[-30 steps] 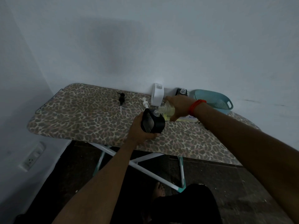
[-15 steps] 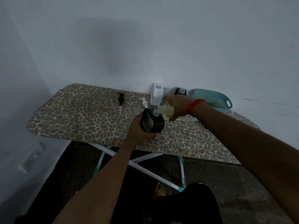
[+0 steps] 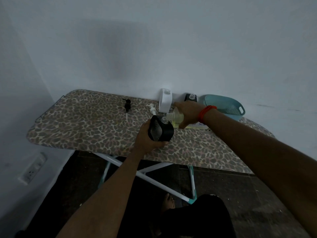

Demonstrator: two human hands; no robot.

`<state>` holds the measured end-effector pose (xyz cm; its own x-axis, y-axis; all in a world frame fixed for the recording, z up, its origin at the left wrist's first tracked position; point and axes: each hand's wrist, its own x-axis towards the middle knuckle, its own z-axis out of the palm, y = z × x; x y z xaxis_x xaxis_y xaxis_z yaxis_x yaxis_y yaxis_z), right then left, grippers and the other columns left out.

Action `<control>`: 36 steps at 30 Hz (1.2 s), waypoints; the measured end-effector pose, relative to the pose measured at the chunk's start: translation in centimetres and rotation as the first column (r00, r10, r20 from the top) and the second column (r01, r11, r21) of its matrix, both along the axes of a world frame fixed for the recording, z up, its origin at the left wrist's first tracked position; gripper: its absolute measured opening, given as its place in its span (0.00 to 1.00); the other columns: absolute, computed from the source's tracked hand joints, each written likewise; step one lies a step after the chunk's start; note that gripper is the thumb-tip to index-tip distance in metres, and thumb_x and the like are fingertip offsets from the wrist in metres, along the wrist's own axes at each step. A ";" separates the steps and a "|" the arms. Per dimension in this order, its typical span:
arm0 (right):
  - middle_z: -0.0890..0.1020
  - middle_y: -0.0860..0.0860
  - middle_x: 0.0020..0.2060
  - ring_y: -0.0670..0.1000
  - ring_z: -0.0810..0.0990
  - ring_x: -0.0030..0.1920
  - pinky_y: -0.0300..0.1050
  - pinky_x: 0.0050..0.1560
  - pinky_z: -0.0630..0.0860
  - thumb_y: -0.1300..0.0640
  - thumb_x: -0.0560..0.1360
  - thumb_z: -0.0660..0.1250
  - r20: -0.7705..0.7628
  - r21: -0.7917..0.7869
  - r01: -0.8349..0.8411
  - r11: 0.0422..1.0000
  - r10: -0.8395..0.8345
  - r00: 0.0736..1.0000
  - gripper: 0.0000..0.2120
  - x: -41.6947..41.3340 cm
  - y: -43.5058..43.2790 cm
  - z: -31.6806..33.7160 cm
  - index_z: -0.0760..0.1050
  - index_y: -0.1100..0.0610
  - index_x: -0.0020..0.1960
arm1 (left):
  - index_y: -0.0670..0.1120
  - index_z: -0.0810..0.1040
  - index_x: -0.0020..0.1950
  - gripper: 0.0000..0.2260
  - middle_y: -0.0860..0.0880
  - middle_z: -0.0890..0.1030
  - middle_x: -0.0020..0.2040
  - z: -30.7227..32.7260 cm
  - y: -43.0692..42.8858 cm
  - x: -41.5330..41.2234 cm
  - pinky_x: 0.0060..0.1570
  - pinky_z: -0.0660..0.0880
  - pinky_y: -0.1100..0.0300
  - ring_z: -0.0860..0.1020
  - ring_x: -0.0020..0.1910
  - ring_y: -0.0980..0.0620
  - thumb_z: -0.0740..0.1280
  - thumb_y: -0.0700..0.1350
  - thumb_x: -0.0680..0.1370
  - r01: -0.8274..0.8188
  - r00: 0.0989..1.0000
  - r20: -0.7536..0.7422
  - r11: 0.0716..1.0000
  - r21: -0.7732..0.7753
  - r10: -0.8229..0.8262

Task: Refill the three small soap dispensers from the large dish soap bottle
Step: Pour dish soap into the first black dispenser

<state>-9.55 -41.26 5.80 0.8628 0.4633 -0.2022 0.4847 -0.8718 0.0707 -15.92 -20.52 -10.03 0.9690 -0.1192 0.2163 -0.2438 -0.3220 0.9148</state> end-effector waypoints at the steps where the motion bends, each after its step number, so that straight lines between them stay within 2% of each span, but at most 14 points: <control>1: 0.80 0.58 0.57 0.57 0.79 0.55 0.54 0.55 0.78 0.44 0.62 0.81 0.004 -0.001 0.001 1.000 -0.001 1.000 0.49 0.0 0.0 -0.1 0.61 0.59 0.73 | 0.49 0.65 0.79 0.46 0.49 0.71 0.75 0.0 0.0 0.0 0.71 0.71 0.42 0.72 0.73 0.47 0.84 0.49 0.66 0.003 1.000 -0.006 1.000 0.001 -0.003; 4: 0.79 0.58 0.58 0.57 0.79 0.55 0.52 0.54 0.78 0.44 0.62 0.81 0.005 0.011 0.004 1.000 -0.004 1.000 0.49 0.2 0.0 -0.2 0.61 0.58 0.74 | 0.47 0.64 0.80 0.48 0.47 0.72 0.75 0.1 0.0 0.1 0.71 0.71 0.40 0.72 0.73 0.45 0.84 0.49 0.65 0.009 1.000 -0.013 1.000 0.011 -0.009; 8: 0.79 0.57 0.58 0.57 0.78 0.55 0.46 0.48 0.74 0.43 0.61 0.81 0.011 0.011 0.009 1.000 -0.009 1.000 0.49 0.3 -0.1 -0.3 0.61 0.57 0.73 | 0.46 0.64 0.80 0.46 0.47 0.72 0.75 0.2 0.0 0.1 0.71 0.71 0.40 0.72 0.73 0.45 0.84 0.47 0.67 0.004 1.000 -0.021 1.000 0.021 -0.003; 14: 0.80 0.57 0.58 0.57 0.79 0.55 0.44 0.46 0.71 0.44 0.61 0.82 0.023 0.031 0.005 1.000 -0.006 1.000 0.50 0.5 -0.3 -0.6 0.60 0.57 0.74 | 0.46 0.62 0.81 0.47 0.46 0.70 0.76 0.3 0.0 0.3 0.72 0.69 0.42 0.70 0.75 0.45 0.83 0.47 0.68 0.029 0.999 -0.036 0.998 0.054 -0.027; 18: 0.80 0.57 0.57 0.56 0.79 0.53 0.43 0.45 0.70 0.44 0.61 0.82 0.019 0.037 0.002 0.999 -0.003 1.000 0.48 0.6 -0.3 -0.7 0.62 0.57 0.72 | 0.47 0.62 0.80 0.47 0.47 0.71 0.76 0.3 0.1 0.3 0.71 0.70 0.41 0.71 0.74 0.46 0.84 0.48 0.67 0.013 0.999 -0.040 0.999 0.036 -0.012; 22: 0.80 0.57 0.56 0.51 0.74 0.47 0.44 0.44 0.69 0.44 0.61 0.81 0.021 0.032 -0.003 0.999 0.003 1.000 0.49 0.6 -0.4 -0.6 0.61 0.58 0.73 | 0.47 0.63 0.80 0.47 0.47 0.72 0.75 0.1 0.1 0.3 0.71 0.71 0.41 0.71 0.73 0.46 0.84 0.48 0.66 0.001 1.000 -0.030 0.999 0.032 0.000; 28: 0.80 0.57 0.56 0.56 0.78 0.52 0.45 0.45 0.72 0.43 0.61 0.81 0.028 0.003 -0.011 1.000 0.011 1.000 0.48 0.8 -0.4 -0.8 0.61 0.57 0.72 | 0.48 0.64 0.80 0.47 0.48 0.72 0.74 -0.1 0.0 0.2 0.70 0.71 0.41 0.72 0.73 0.46 0.84 0.48 0.66 -0.003 1.000 -0.020 1.000 0.021 0.003; 32: 0.79 0.56 0.55 0.54 0.76 0.49 0.47 0.46 0.74 0.42 0.61 0.81 0.027 -0.005 -0.007 1.000 0.007 1.000 0.49 0.7 -0.3 -0.8 0.60 0.57 0.73 | 0.49 0.63 0.80 0.47 0.49 0.71 0.75 -0.2 0.1 0.1 0.70 0.72 0.43 0.71 0.72 0.47 0.84 0.48 0.66 -0.011 1.000 -0.017 1.000 0.020 0.011; 36: 0.80 0.56 0.54 0.51 0.73 0.46 0.45 0.44 0.71 0.43 0.62 0.81 0.023 -0.004 -0.006 1.000 0.006 1.000 0.48 0.8 -0.4 -0.8 0.61 0.57 0.72 | 0.49 0.65 0.79 0.46 0.50 0.72 0.74 -0.2 0.2 0.1 0.70 0.72 0.42 0.72 0.73 0.48 0.84 0.47 0.66 0.004 1.000 0.000 1.000 0.003 -0.004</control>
<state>-8.77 -41.63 5.01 0.8644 0.4678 -0.1845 0.4883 -0.8685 0.0855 -15.78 -20.36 -10.25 0.9684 -0.1239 0.2165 -0.2457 -0.3234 0.9138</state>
